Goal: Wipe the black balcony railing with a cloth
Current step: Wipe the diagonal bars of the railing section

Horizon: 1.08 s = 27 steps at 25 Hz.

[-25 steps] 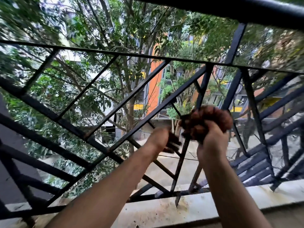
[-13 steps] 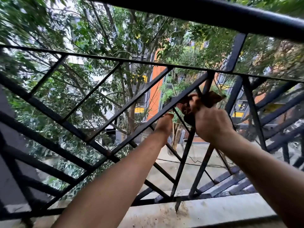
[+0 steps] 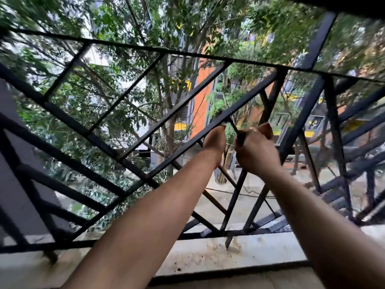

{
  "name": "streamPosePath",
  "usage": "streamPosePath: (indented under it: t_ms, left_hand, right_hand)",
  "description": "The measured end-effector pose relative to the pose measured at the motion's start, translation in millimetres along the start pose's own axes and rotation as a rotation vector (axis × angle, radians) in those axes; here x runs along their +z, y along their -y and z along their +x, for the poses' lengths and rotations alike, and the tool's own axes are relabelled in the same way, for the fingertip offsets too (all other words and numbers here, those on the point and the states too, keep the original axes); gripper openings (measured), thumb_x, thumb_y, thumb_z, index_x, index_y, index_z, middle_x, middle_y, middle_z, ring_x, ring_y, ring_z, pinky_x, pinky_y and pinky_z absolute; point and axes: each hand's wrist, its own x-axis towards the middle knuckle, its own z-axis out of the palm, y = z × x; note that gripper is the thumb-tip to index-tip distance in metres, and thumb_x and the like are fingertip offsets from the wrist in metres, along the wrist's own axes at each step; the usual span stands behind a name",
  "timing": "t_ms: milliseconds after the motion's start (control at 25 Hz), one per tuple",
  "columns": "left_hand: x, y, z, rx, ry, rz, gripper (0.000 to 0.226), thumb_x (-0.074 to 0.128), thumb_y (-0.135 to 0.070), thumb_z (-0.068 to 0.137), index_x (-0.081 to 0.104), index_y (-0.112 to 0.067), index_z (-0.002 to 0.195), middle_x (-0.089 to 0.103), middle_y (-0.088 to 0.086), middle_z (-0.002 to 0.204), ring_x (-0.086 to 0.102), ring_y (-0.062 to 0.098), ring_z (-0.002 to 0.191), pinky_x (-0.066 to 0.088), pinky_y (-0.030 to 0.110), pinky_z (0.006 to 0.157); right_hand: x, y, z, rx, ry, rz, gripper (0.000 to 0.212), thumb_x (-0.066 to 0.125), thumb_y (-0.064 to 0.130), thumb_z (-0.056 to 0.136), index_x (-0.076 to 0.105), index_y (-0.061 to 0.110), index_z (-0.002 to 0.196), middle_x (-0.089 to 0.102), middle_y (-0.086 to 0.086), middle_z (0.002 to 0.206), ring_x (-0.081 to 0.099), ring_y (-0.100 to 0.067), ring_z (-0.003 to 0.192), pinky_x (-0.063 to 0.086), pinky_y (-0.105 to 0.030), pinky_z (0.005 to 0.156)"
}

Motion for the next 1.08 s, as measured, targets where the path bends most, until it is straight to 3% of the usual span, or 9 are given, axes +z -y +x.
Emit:
streamPosePath:
  t_ms: [160,240,360,440,600,720,800,960,1080]
  left_hand:
    - [-7,-2,-7,-0.008,0.205,-0.119,0.031,0.055,-0.037,0.084,0.06,-0.017,0.109,0.056,0.015,0.14,0.049,0.022,0.121,0.03,0.032,0.088]
    - [-8,-2,-10,0.026,0.241,-0.132,0.028,0.058,-0.036,0.088,0.063,-0.022,0.111,0.061,0.006,0.134,0.05,0.014,0.112,0.028,0.035,0.091]
    - [-6,-1,-4,0.062,0.184,-0.099,0.024,0.042,-0.024,0.102,0.065,-0.026,0.097,0.066,-0.008,0.1,0.047,0.002,0.08,0.033,0.04,0.099]
    - [-6,-2,-6,0.042,0.217,-0.099,0.029,0.037,-0.018,0.103,0.065,-0.021,0.096,0.064,-0.004,0.103,0.048,0.008,0.079,0.031,0.035,0.089]
    - [-5,0,-4,0.096,0.271,-0.197,0.035,0.041,-0.039,0.106,0.061,-0.019,0.125,0.065,-0.003,0.125,0.054,0.016,0.112,0.046,0.026,0.078]
    - [-1,-1,-1,0.104,0.242,-0.129,0.032,0.043,-0.039,0.103,0.065,-0.019,0.115,0.072,0.003,0.114,0.059,0.017,0.104,0.052,0.027,0.081]
    - [0,-5,-2,0.149,0.251,-0.088,0.031,0.046,-0.038,0.099,0.063,-0.019,0.117,0.067,0.008,0.117,0.057,0.013,0.096,0.044,0.027,0.076]
    - [3,-5,3,0.17,0.199,-0.088,0.021,0.04,-0.027,0.107,0.061,-0.021,0.106,0.066,-0.003,0.095,0.061,0.001,0.075,0.046,0.027,0.072]
    - [3,3,7,0.128,0.215,-0.118,0.032,0.036,-0.034,0.107,0.065,-0.022,0.102,0.071,-0.001,0.099,0.066,0.009,0.087,0.05,0.031,0.079]
  right_hand:
    - [-18,31,29,0.413,-0.102,1.05,0.023,0.048,0.015,0.092,0.061,0.009,0.075,0.069,-0.013,0.079,0.066,-0.029,0.068,0.059,-0.041,0.06]
    - [-28,37,23,0.322,-0.07,1.494,0.031,0.043,-0.003,0.088,0.054,0.012,0.064,0.057,-0.007,0.062,0.05,-0.02,0.05,0.04,-0.024,0.043]
    - [-12,6,-7,0.07,-0.001,1.034,0.037,0.047,-0.007,0.082,0.067,0.018,0.1,0.063,-0.002,0.077,0.05,-0.018,0.056,0.04,-0.026,0.047]
    - [-11,-1,-1,0.121,0.053,0.691,0.024,0.053,0.008,0.088,0.067,0.018,0.105,0.066,-0.004,0.08,0.059,-0.022,0.063,0.048,-0.033,0.054]
    - [-31,37,22,0.271,0.018,1.283,0.029,0.046,-0.005,0.082,0.065,0.01,0.066,0.051,-0.006,0.056,0.04,-0.014,0.037,0.028,-0.022,0.041]
    - [0,9,-4,0.129,-0.085,0.857,0.029,0.054,0.01,0.088,0.063,0.017,0.115,0.062,0.0,0.077,0.054,-0.017,0.056,0.039,-0.027,0.052]
    - [-7,2,-1,0.105,-0.025,0.539,0.024,0.053,0.017,0.096,0.059,0.021,0.119,0.064,0.0,0.089,0.059,-0.024,0.071,0.048,-0.035,0.062]
    - [-39,25,20,0.058,-0.007,0.935,0.02,0.045,0.013,0.101,0.065,0.011,0.104,0.068,-0.008,0.082,0.062,-0.019,0.059,0.048,-0.026,0.046]
    - [7,6,-4,0.121,-0.075,0.837,0.027,0.052,0.026,0.095,0.057,0.025,0.122,0.071,-0.002,0.102,0.067,-0.024,0.083,0.05,-0.035,0.065]
